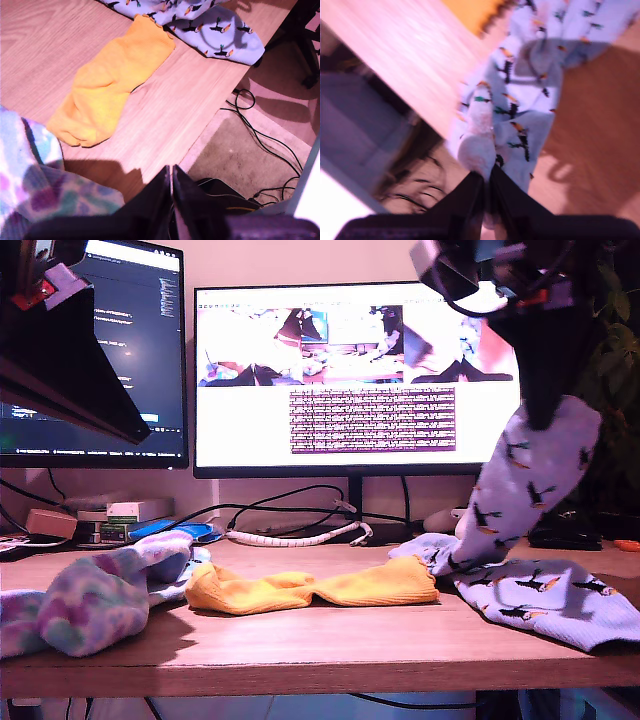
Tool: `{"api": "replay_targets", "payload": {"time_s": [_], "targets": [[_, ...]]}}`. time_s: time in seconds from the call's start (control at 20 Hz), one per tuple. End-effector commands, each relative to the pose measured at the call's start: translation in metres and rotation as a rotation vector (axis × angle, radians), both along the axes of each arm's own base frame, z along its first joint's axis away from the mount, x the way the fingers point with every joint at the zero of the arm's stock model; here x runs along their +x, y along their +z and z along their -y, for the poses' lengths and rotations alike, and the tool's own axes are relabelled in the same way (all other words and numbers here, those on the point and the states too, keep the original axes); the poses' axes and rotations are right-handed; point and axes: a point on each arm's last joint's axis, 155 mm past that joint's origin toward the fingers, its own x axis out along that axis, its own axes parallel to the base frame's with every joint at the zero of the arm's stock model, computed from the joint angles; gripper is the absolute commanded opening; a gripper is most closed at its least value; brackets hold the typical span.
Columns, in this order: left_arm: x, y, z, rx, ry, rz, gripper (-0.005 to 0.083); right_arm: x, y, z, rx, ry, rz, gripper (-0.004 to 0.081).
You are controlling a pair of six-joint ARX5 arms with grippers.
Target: Pair up the socks based on colour and pattern, by placing them on top of one another
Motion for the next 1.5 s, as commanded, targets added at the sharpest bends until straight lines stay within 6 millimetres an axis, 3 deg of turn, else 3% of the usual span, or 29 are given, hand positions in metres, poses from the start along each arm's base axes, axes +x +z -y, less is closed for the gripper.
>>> {"api": "replay_targets", "payload": {"time_s": [0.0, 0.1, 0.25, 0.35, 0.6, 0.65, 0.75, 0.95, 1.1, 1.25, 1.45], "targets": [[-0.001, -0.002, 0.001, 0.001, -0.002, -0.007, -0.0019, -0.014, -0.022, 0.005, -0.029, -0.026, -0.081, -0.0012], [-0.003, -0.003, 0.000, 0.006, -0.002, -0.017, -0.0019, -0.024, -0.037, 0.011, -0.055, -0.055, -0.132, 0.0006], [-0.002, -0.002, 0.000, 0.003, -0.002, -0.010, -0.0019, -0.029, -0.043, 0.013, -0.066, -0.096, -0.155, 0.0284], [-0.001, -0.002, 0.001, 0.002, -0.003, -0.007, -0.0019, -0.029, -0.043, 0.014, -0.067, -0.112, -0.156, 0.0379], [0.004, 0.003, 0.003, -0.014, -0.002, 0.022, -0.0019, -0.022, -0.043, 0.006, -0.030, -0.143, -0.130, 0.0357], [0.007, 0.006, 0.004, -0.021, -0.002, 0.037, -0.0019, -0.013, -0.043, -0.001, 0.004, -0.167, -0.101, 0.0301], [0.012, 0.011, 0.007, -0.036, -0.001, 0.067, -0.0019, 0.003, -0.042, -0.018, 0.074, -0.212, -0.045, 0.0032], [0.023, 0.015, 0.003, -0.019, 0.035, 0.113, -0.0019, 0.047, -0.028, -0.046, 0.209, -0.237, 0.127, -0.0013], [0.042, 0.024, -0.003, -0.004, 0.097, 0.198, -0.0019, 0.087, 0.004, -0.065, 0.343, -0.258, 0.314, -0.0013], [0.070, 0.050, -0.007, -0.040, 0.181, 0.327, -0.0019, 0.127, 0.045, -0.081, 0.468, -0.268, 0.516, -0.0013], [0.094, 0.084, -0.015, -0.124, 0.257, 0.441, -0.0019, 0.157, 0.087, -0.089, 0.592, -0.285, 0.690, -0.0013]]}}
